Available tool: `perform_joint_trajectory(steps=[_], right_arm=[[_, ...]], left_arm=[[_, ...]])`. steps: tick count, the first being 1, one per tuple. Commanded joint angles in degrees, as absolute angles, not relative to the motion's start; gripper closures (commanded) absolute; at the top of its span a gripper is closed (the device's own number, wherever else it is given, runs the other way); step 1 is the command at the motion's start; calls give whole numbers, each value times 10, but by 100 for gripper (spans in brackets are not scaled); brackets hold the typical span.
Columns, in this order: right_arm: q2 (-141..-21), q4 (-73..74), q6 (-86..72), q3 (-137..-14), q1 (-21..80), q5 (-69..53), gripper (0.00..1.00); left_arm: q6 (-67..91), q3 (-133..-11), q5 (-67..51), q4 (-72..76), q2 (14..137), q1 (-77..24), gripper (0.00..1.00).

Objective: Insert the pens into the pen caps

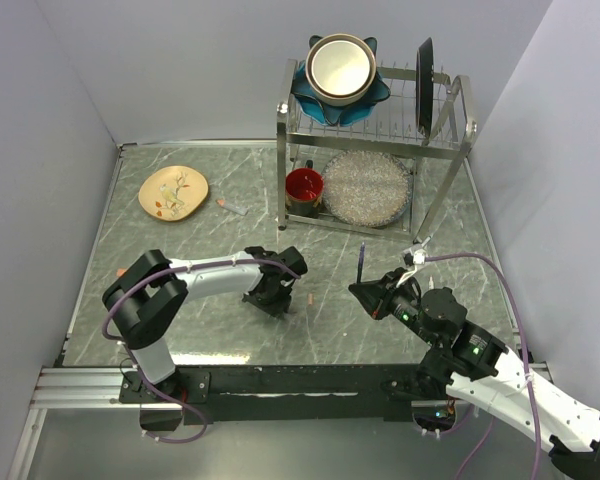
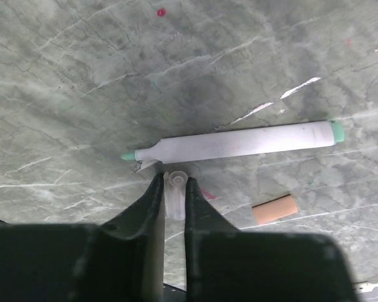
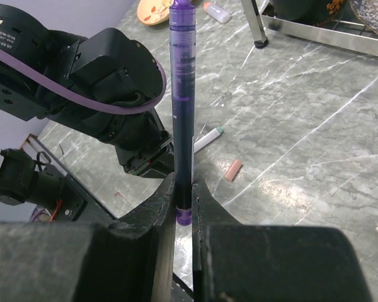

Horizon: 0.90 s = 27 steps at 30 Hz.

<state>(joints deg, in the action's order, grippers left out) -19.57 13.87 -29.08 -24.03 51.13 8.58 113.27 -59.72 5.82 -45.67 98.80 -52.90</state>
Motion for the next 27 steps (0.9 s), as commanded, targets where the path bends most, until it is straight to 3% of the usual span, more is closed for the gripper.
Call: perform_joint_trajectory(steps=[1,7,15,20,27], right_arm=[[-189,135,-285,-256,514,91,100],[-191,125,-294,-246,514,69,100],[-219,56,-308,-193,514,2,100],[-236,-30,-321,-141,514,-101,100],[-251,-76,-330,-119,514,-140,100]], left_arm=[[1251,-574,64,-447,980,-531,97],[1226,-562,107,-448,924,-549,99],[1108,-636,197,-468,877,-580,99],[1022,-601,235,-376,818,-586,99],[897,-520,264,-190,708,-586,99]])
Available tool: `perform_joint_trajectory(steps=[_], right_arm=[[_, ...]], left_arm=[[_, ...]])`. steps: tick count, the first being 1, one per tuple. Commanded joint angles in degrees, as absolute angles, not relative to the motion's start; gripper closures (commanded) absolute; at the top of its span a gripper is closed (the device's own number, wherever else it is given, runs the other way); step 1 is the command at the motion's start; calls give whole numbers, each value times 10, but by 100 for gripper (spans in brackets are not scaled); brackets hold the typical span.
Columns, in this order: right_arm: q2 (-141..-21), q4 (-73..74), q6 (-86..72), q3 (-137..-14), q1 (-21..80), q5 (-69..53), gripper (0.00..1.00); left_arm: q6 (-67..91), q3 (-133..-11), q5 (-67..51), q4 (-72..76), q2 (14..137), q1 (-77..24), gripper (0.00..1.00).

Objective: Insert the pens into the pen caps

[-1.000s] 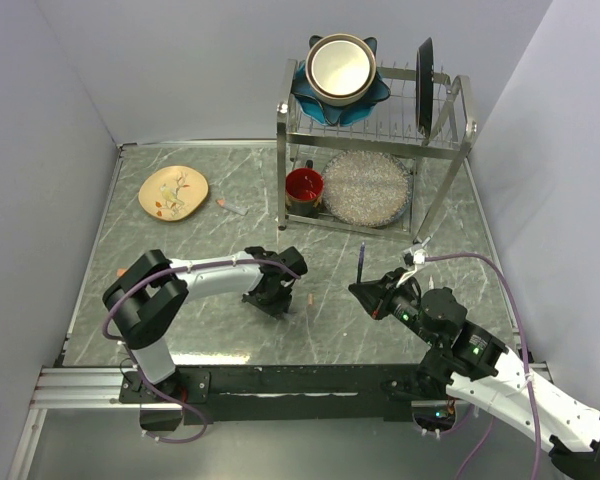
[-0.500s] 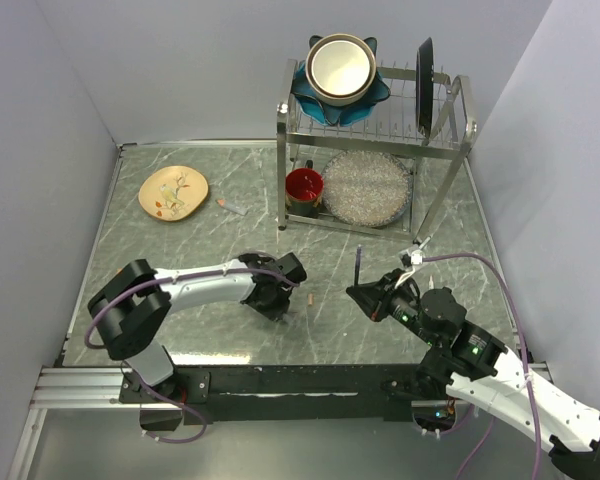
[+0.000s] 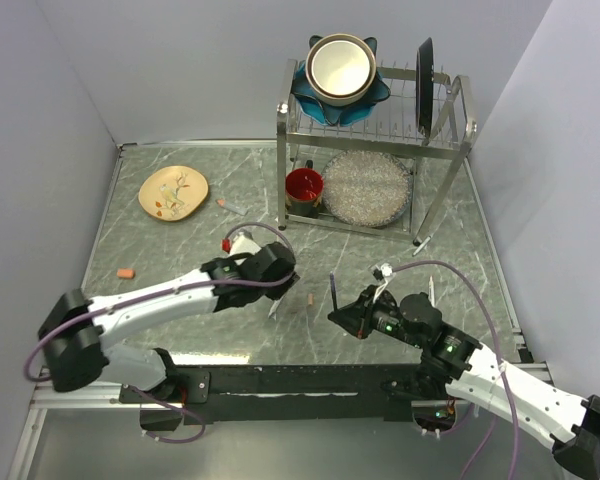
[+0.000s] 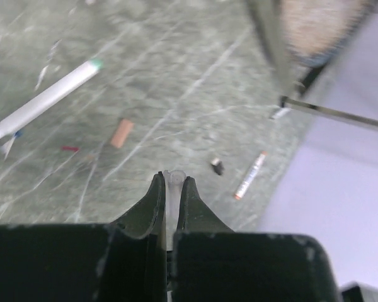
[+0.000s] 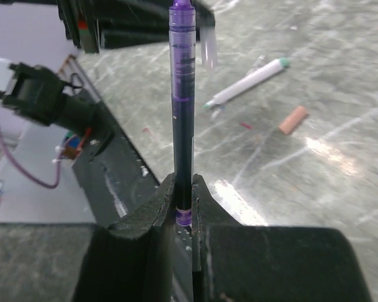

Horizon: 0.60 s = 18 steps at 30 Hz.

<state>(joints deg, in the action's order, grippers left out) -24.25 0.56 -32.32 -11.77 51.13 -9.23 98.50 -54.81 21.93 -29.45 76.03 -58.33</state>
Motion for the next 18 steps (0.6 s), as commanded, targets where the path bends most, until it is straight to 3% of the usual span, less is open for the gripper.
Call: perform_joint_trajectory(steps=[1,11,18], right_arm=[[-257,-83,-330,-120,515,-148,100],[-365,-139,-333,-149,520,-204,100],[-384,-155,-341,-153,528,-200,100]], left_arm=[[886,-516,267,-168,688,-586,99],[697,-443,253,-42,589,-586,99],[670,-392,246,22,529,-587,99]])
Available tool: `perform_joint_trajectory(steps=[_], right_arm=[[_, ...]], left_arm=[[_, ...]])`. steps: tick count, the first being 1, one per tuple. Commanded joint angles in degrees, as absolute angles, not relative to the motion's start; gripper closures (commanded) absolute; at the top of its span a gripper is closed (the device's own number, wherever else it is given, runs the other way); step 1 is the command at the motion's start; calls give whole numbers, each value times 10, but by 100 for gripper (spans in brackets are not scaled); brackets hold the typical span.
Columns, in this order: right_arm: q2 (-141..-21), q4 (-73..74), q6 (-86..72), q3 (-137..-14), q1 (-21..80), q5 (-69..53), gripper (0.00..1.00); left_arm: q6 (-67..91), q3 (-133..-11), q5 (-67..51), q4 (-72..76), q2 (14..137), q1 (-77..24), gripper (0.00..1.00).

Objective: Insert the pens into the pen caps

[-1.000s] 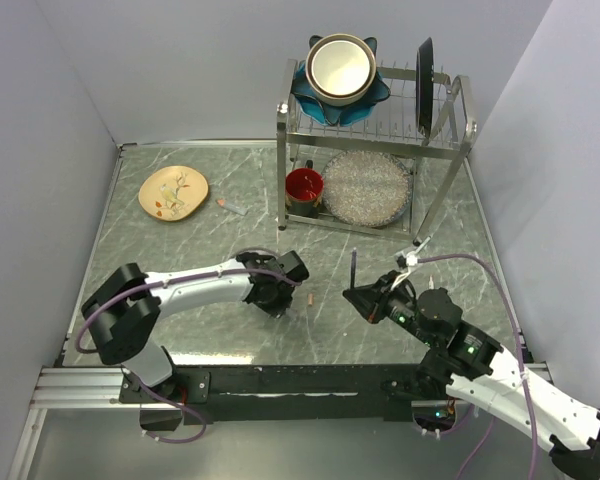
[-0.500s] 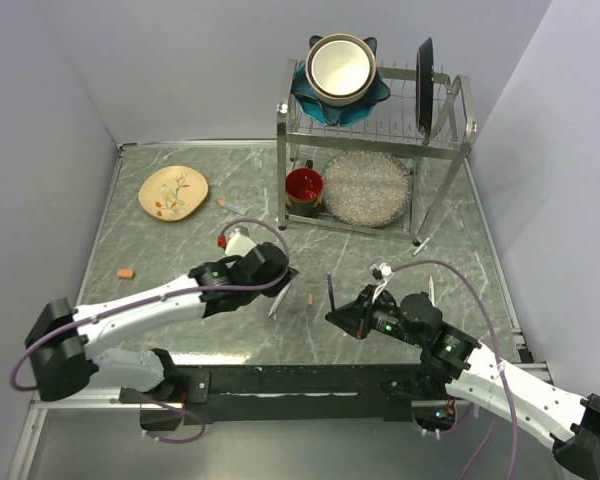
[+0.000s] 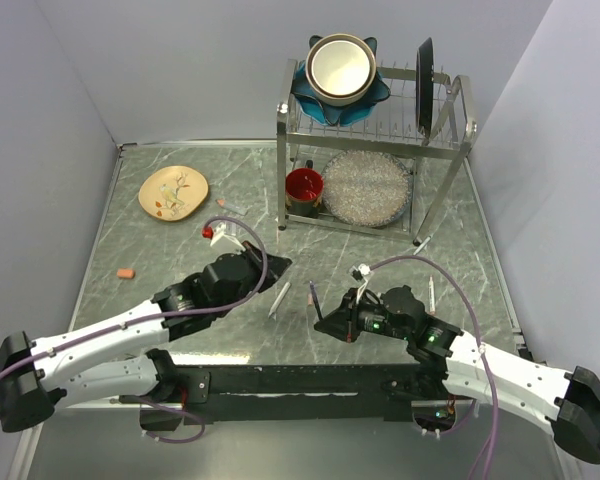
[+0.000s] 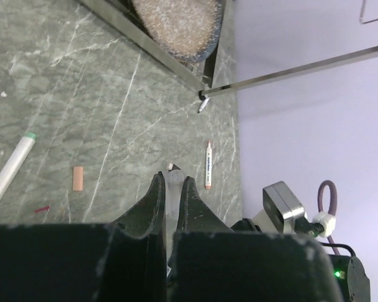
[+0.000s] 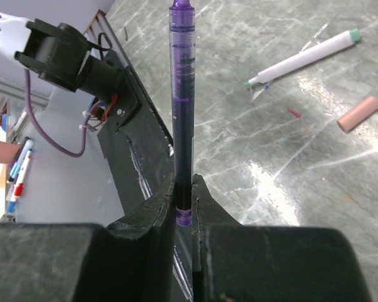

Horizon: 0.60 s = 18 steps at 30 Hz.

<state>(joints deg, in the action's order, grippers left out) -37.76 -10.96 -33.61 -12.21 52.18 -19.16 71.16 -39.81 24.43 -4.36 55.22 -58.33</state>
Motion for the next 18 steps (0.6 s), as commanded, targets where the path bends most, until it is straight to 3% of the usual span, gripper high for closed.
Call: perform_joint_trajectory(steps=[1,18], right_arm=[[-386,-156,-341,-156,530,-200,100],[-417,-158,-338,-179,543,-187,100]], left_arm=[[669,-394,248,12,529,-587,99],[658,-411,206,19,549,-586,99]])
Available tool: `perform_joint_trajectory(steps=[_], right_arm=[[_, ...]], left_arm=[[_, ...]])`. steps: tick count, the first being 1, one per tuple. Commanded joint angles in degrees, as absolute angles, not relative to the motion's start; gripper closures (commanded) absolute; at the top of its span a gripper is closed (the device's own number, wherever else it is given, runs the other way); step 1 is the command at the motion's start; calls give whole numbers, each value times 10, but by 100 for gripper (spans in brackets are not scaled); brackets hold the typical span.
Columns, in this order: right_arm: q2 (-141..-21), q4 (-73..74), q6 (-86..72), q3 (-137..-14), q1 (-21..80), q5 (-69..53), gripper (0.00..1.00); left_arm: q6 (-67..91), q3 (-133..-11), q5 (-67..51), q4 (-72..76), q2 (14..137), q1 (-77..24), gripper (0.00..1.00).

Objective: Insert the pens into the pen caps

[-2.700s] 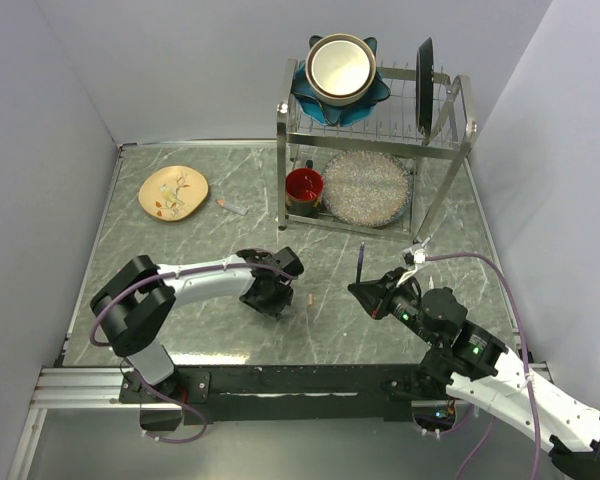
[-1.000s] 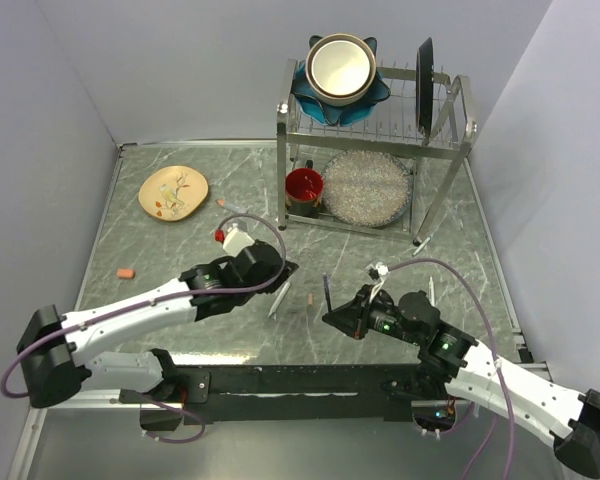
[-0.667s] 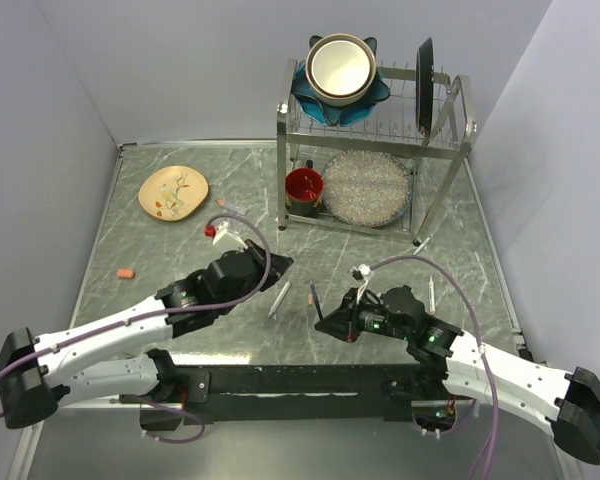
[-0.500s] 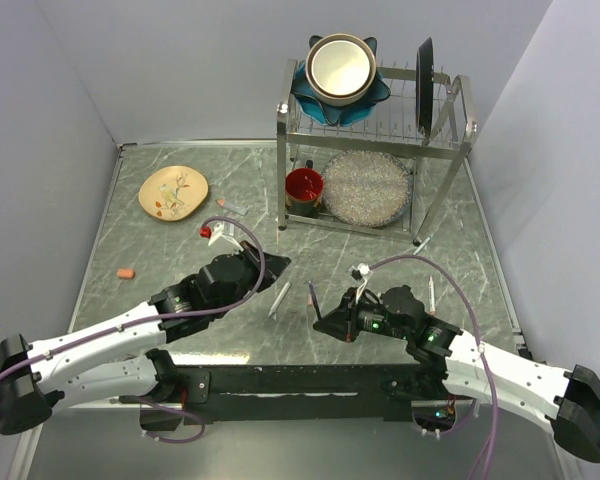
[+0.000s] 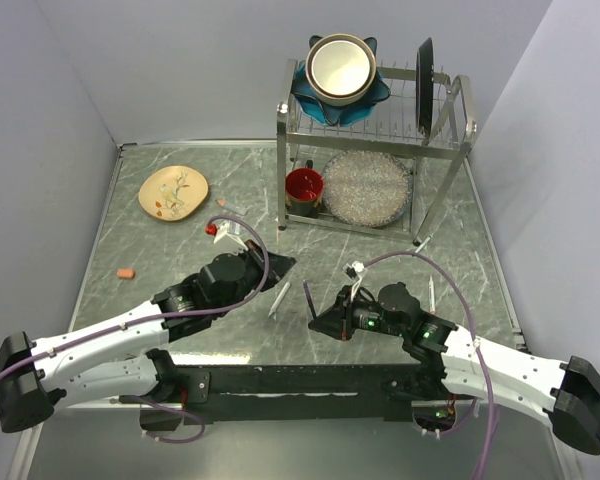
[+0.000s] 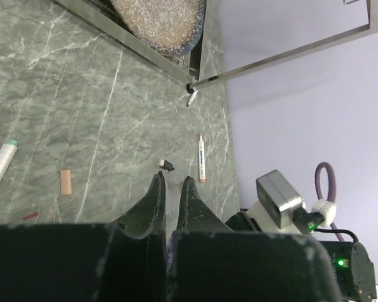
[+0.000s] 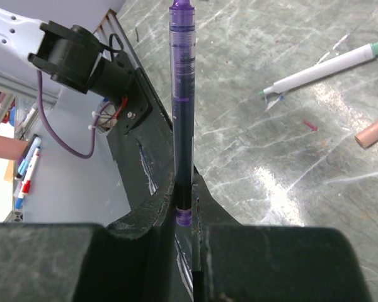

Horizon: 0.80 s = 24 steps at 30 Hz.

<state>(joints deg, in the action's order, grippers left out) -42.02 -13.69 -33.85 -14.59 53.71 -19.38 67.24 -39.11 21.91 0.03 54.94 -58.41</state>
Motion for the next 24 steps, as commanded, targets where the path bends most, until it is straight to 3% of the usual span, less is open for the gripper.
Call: perform_joint_trajectory(steps=[1,24], right_arm=[[-415,-157,-338,-180,542,-185,100],[-409,-132,-331,-192,543,-163,100]], left_arm=[[658,-410,202,21,549,-586,99],[650,-396,149,49,556,-586,99]])
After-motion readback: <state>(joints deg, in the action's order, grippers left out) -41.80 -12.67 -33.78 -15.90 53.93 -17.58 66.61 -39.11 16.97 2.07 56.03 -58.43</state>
